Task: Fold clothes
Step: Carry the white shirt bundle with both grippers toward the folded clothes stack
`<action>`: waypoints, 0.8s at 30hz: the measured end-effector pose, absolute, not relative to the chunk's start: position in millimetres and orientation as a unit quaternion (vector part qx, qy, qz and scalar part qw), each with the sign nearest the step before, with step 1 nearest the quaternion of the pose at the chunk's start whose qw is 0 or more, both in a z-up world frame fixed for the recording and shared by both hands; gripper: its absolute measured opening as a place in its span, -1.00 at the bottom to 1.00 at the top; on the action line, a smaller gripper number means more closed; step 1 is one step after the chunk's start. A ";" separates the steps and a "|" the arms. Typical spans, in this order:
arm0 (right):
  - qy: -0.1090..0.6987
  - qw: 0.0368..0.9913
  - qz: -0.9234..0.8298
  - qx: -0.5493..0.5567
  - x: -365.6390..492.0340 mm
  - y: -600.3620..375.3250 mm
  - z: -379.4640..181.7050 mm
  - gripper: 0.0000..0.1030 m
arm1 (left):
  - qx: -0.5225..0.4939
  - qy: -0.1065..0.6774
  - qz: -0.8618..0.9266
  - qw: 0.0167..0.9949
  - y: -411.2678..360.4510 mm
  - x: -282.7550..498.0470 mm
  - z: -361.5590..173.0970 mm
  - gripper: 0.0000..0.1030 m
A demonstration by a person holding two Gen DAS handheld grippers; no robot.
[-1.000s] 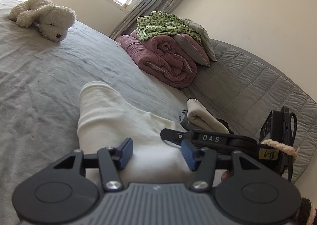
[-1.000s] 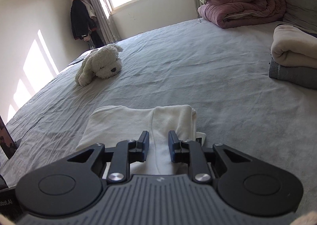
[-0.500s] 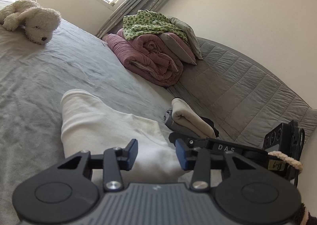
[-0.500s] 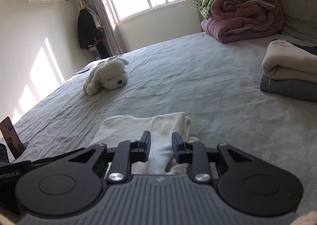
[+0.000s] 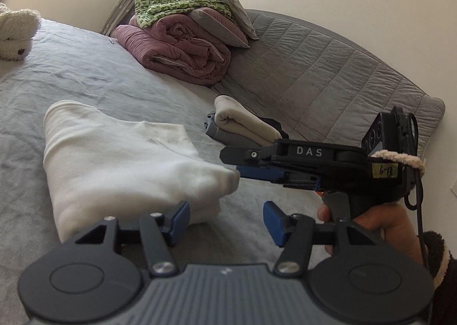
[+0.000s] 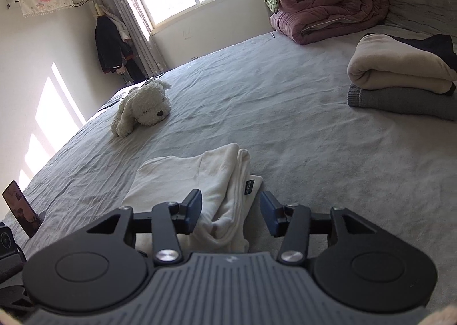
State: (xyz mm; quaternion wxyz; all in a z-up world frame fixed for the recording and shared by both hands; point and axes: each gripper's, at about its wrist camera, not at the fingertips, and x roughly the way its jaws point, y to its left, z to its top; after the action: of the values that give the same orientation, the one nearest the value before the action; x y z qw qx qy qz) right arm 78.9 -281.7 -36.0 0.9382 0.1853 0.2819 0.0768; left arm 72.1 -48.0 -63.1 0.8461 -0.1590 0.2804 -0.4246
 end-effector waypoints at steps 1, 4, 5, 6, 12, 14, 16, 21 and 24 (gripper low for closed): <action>0.283 0.937 0.076 0.192 78.2 -283.2 -35.4 0.10 | -0.163 0.284 -0.422 0.845 -46.0 71.3 -63.0 0.21; 0.299 0.925 0.078 0.223 79.0 -290.2 -37.8 0.25 | -0.179 0.291 -0.411 0.845 -36.8 71.7 -61.0 0.38; 0.306 0.920 0.078 0.233 80.3 -292.0 -39.8 0.27 | -0.186 0.293 -0.407 0.845 -33.3 72.3 -60.1 0.47; 0.313 0.915 0.076 0.244 81.5 -293.8 -42.3 0.34 | -0.195 0.295 -0.404 0.844 -29.2 73.7 -58.8 0.52; 0.343 0.867 0.074 0.354 90.0 -308.9 -60.4 0.48 | -0.248 0.310 -0.397 0.828 -6.1 89.2 -49.2 0.79; 0.350 0.846 0.074 0.395 93.8 -313.3 -67.7 0.50 | -0.265 0.316 -0.389 0.824 0.9 96.2 -46.6 0.91; 0.357 0.825 0.074 0.431 98.2 -315.7 -75.3 0.50 | -0.275 0.326 -0.375 0.823 3.6 103.5 -50.0 0.95; 0.363 0.796 0.070 0.480 110.6 -314.1 -88.2 0.51 | -0.288 0.348 -0.345 0.823 2.7 119.9 -65.7 0.95; 0.361 0.795 0.077 0.481 118.7 -309.1 -88.3 0.51 | -0.296 0.362 -0.326 0.822 2.1 129.7 -75.1 0.92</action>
State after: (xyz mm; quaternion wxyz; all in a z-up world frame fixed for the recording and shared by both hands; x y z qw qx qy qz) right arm 118.7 -309.1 -88.3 0.7953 0.4806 0.3614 0.0768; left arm 129.7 2.1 -75.1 0.8217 -0.2962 0.3619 -0.3259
